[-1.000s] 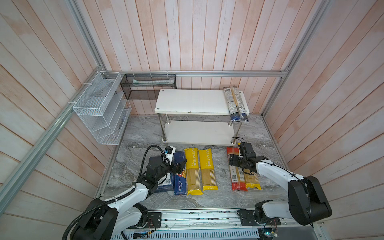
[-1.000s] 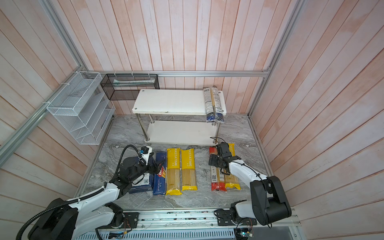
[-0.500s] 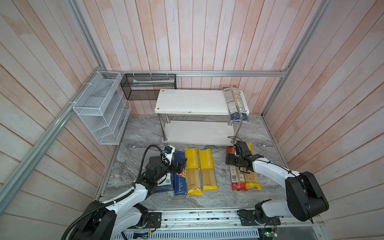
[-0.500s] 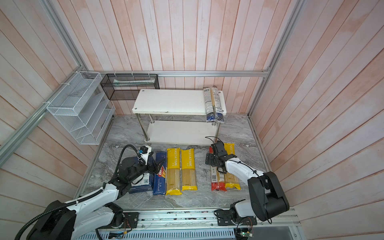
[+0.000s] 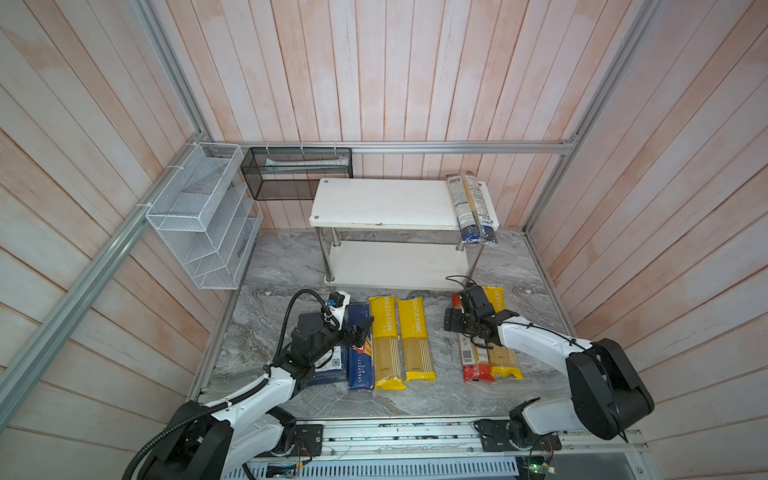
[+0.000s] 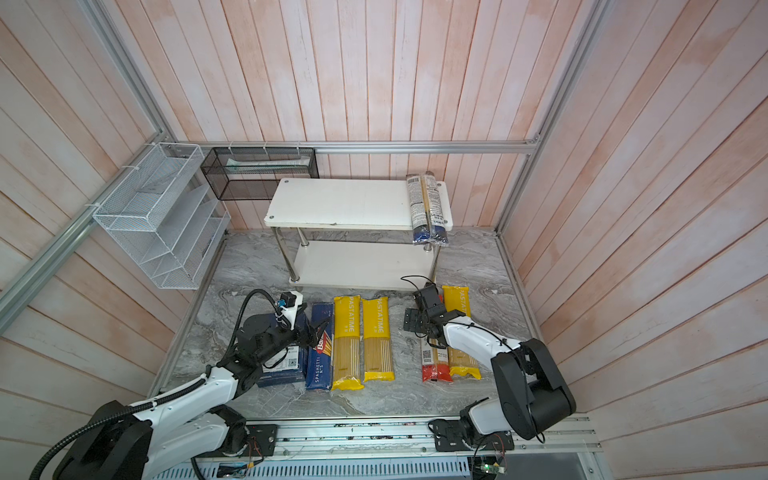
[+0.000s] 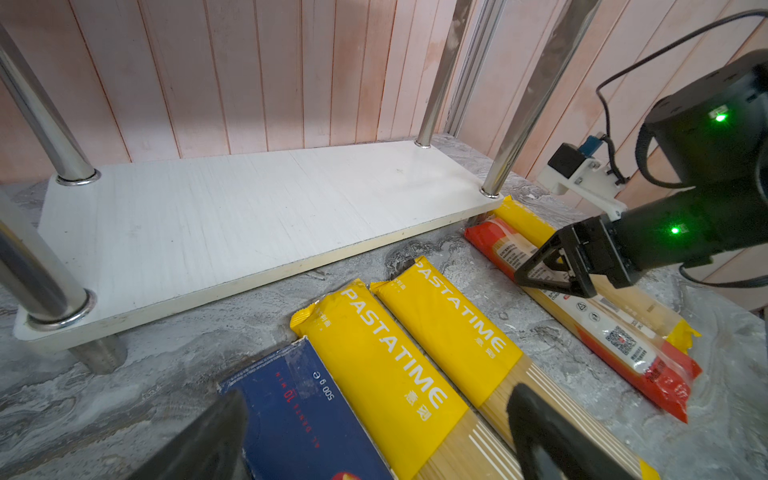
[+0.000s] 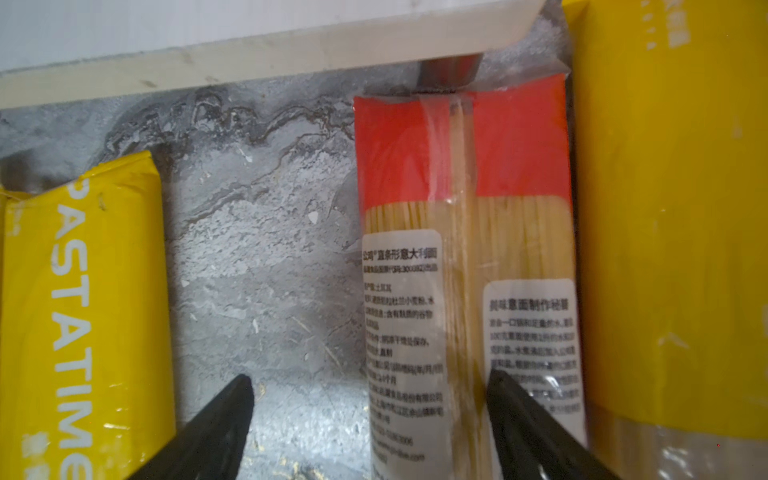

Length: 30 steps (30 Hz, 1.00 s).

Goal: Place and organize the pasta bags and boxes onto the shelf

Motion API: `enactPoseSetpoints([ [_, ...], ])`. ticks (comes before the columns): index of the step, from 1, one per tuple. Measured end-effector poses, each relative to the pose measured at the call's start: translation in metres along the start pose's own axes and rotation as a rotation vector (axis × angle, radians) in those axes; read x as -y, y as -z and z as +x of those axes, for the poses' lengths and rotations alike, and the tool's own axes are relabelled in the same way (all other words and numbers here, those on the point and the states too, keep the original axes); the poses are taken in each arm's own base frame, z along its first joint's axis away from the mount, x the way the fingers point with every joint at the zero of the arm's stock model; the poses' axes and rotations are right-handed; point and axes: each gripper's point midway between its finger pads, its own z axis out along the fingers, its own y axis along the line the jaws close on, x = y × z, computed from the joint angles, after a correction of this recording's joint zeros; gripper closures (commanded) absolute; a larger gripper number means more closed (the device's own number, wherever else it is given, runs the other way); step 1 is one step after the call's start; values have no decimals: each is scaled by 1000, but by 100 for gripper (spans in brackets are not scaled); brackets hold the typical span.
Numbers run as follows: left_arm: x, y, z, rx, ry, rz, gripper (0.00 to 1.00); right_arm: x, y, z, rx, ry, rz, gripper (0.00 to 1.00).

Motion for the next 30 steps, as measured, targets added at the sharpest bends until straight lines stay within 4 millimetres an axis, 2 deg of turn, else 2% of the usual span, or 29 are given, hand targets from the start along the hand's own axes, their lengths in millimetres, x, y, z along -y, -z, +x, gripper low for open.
enactPoseSetpoints([
  [15,0,1,-3,8,-1,-1,0,-10,9,19,24,-9,-32,13],
  [21,0,1,-3,8,-2,-2,0,-6,12,22,24,-28,-26,12],
  [30,-1,0,-1,3,0,-7,0,7,29,38,-15,-43,5,11],
])
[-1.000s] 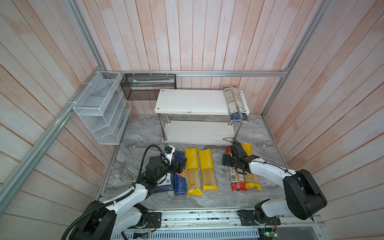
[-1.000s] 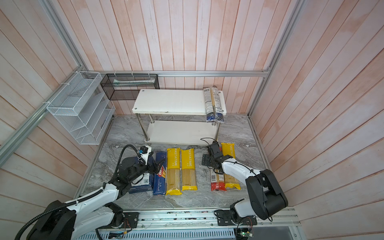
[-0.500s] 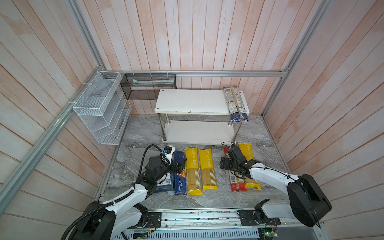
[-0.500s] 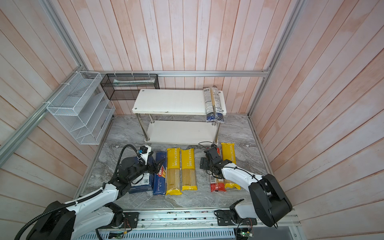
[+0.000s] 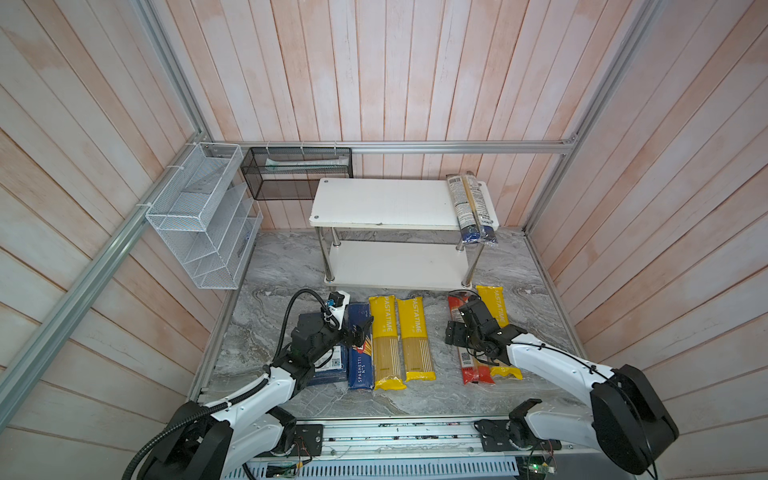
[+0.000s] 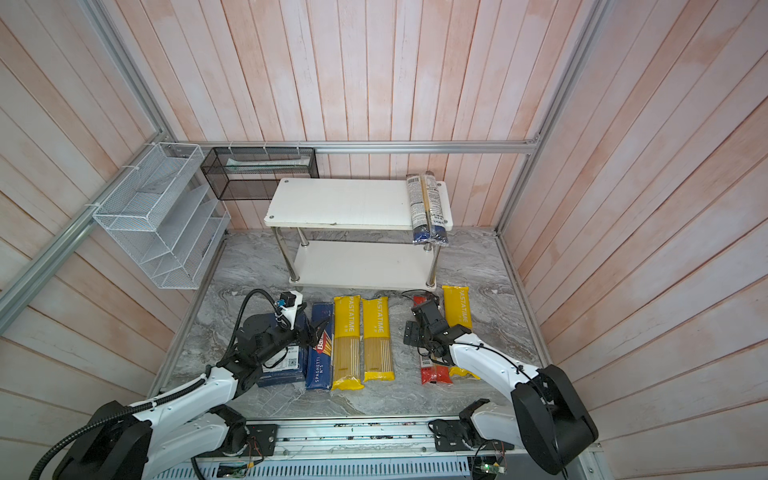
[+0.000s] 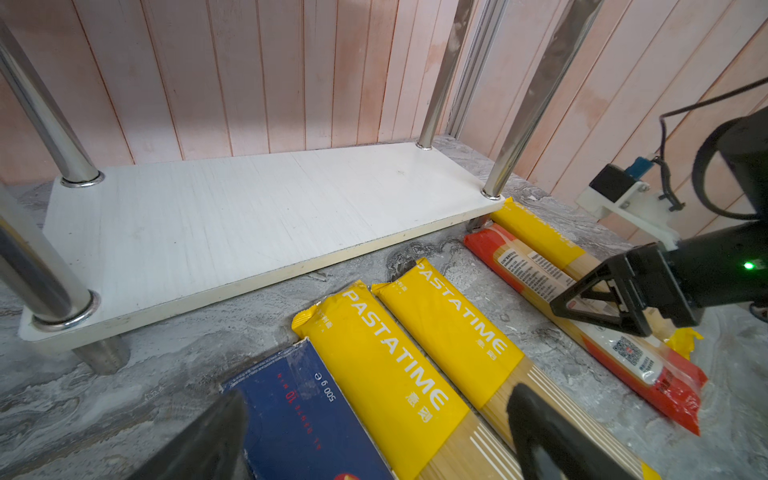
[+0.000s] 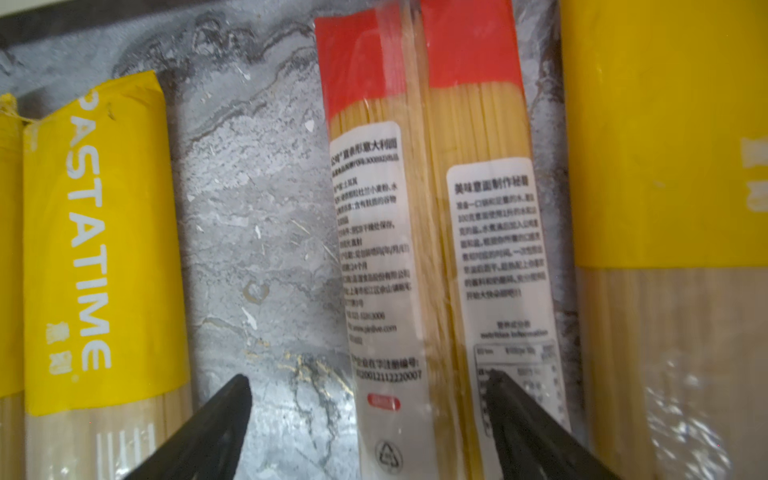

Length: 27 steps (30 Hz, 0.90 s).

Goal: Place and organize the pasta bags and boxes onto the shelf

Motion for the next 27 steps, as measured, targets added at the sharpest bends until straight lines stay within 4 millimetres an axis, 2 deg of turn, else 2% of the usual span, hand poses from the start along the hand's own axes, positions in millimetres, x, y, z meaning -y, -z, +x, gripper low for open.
enactPoseSetpoints([
  [7,-2,0,0,1,0,-12,0,-1,22,-10,63,-33,-37,11],
  [10,-3,0,0,2,0,-15,0,1,26,-11,87,-43,-45,7],
  [21,-3,-1,2,-5,2,-15,0,8,19,-5,69,-40,-5,4],
  [27,-3,0,1,-2,1,-15,0,12,5,5,-2,-8,44,2],
])
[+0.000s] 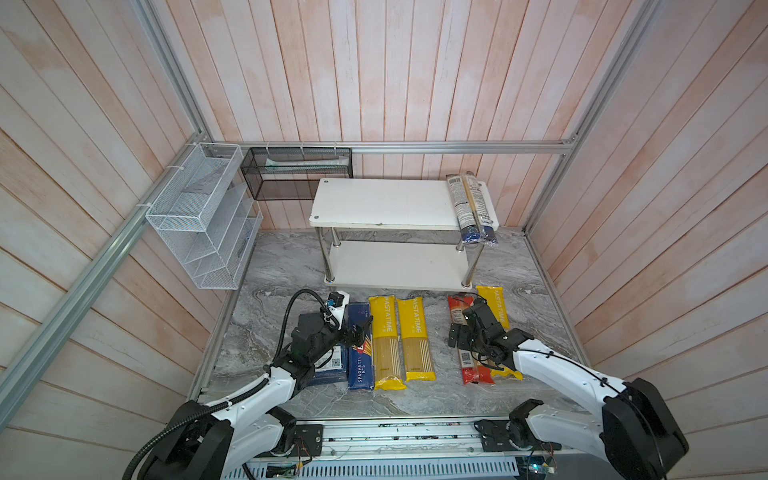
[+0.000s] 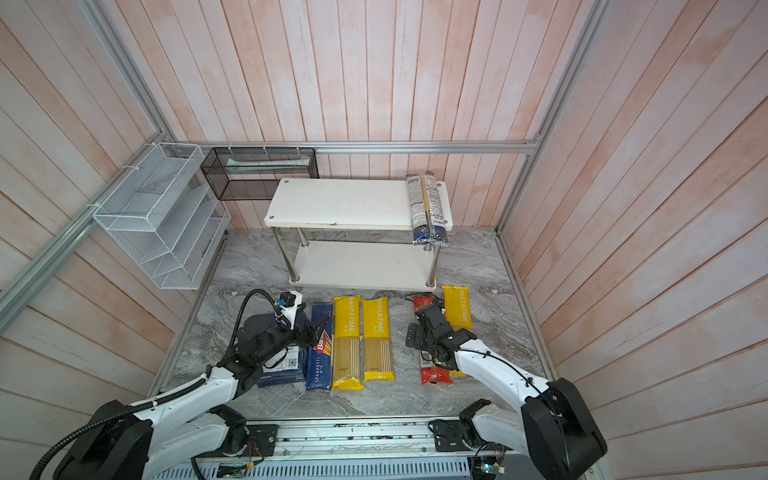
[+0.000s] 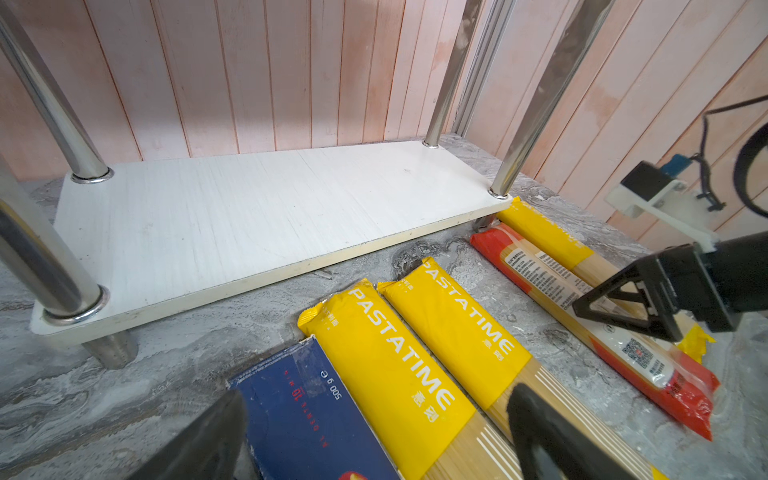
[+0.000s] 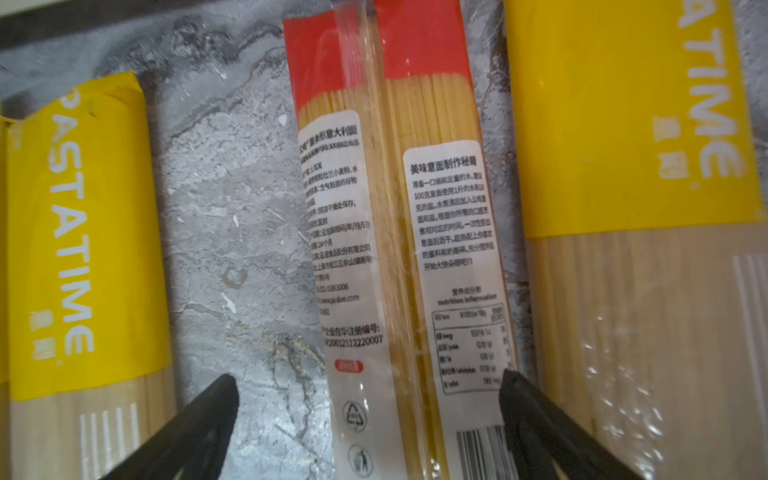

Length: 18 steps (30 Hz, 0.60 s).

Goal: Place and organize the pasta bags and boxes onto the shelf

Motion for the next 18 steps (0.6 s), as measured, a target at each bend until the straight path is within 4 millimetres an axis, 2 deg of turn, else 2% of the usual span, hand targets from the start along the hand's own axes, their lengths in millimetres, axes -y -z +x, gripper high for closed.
enactPoseSetpoints([
  [9,0,0,-1,3,0,1,0,9,-5,-7,7,9,73,2],
  [15,0,0,-1,2,0,1,0,17,-17,-5,-21,40,115,2],
  [18,0,0,0,0,0,0,0,18,-20,-11,-14,48,120,2],
])
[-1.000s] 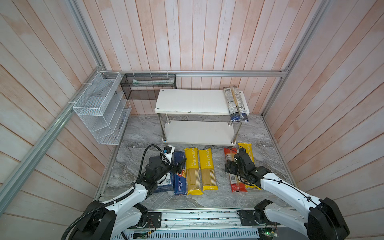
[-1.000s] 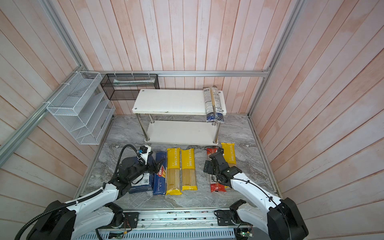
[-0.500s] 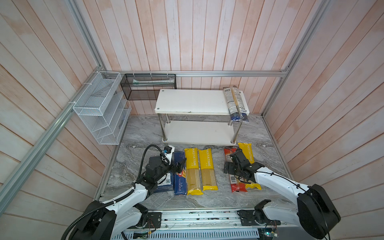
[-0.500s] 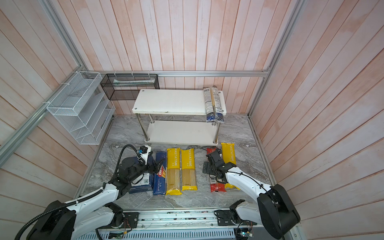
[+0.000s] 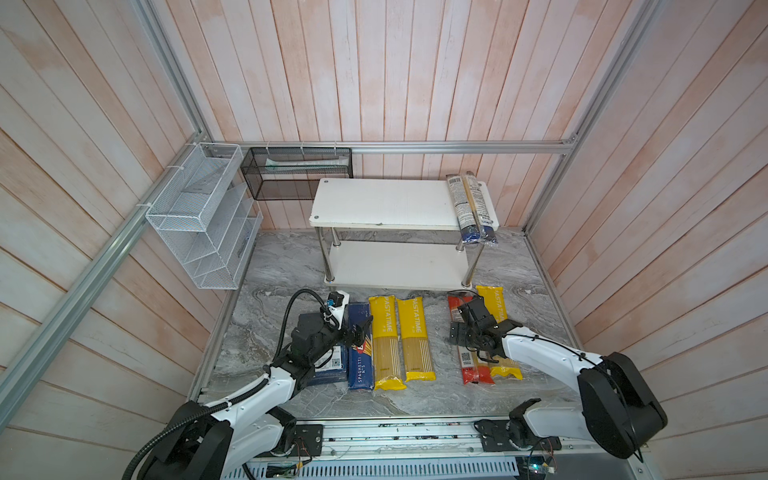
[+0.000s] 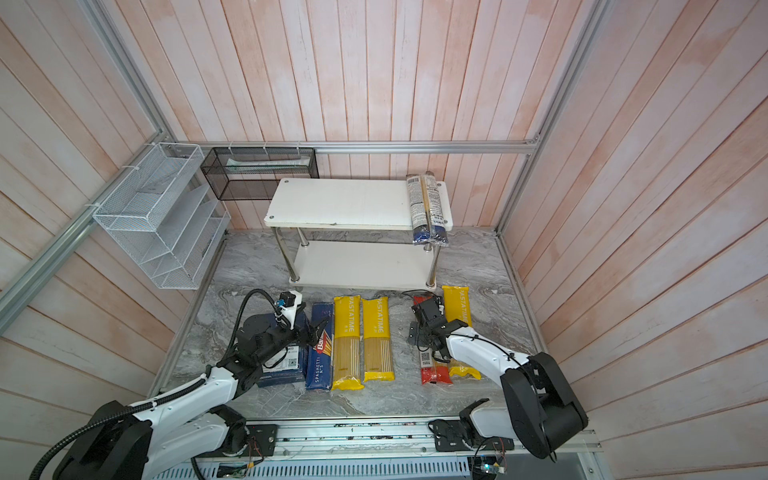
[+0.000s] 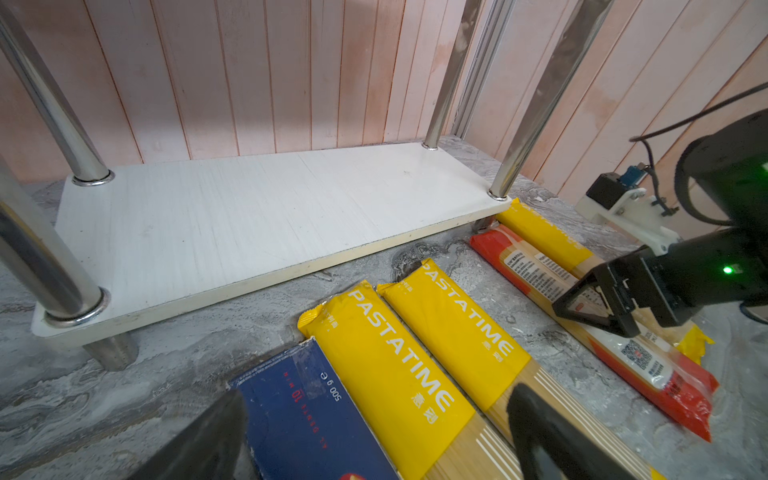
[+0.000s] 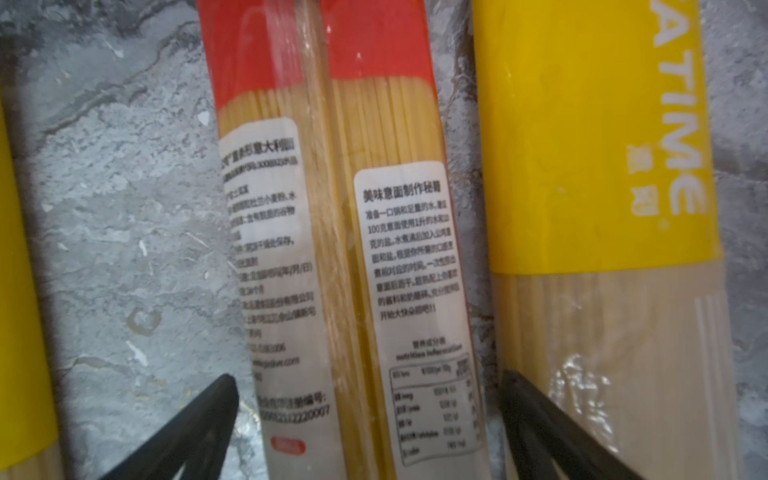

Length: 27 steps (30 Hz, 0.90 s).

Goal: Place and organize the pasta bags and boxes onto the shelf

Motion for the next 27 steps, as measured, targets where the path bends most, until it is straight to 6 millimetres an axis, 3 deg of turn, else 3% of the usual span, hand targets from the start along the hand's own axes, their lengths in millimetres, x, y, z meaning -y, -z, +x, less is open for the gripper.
enactPoseSetpoints([
  [7,0,0,0,-2,0,0,0,-1,-10,-9,6,13,0,2],
  [16,1,0,0,0,0,2,0,-9,-21,-3,-43,13,-14,3],
  [27,1,0,0,1,-1,1,0,-18,-20,1,-25,2,-23,16],
])
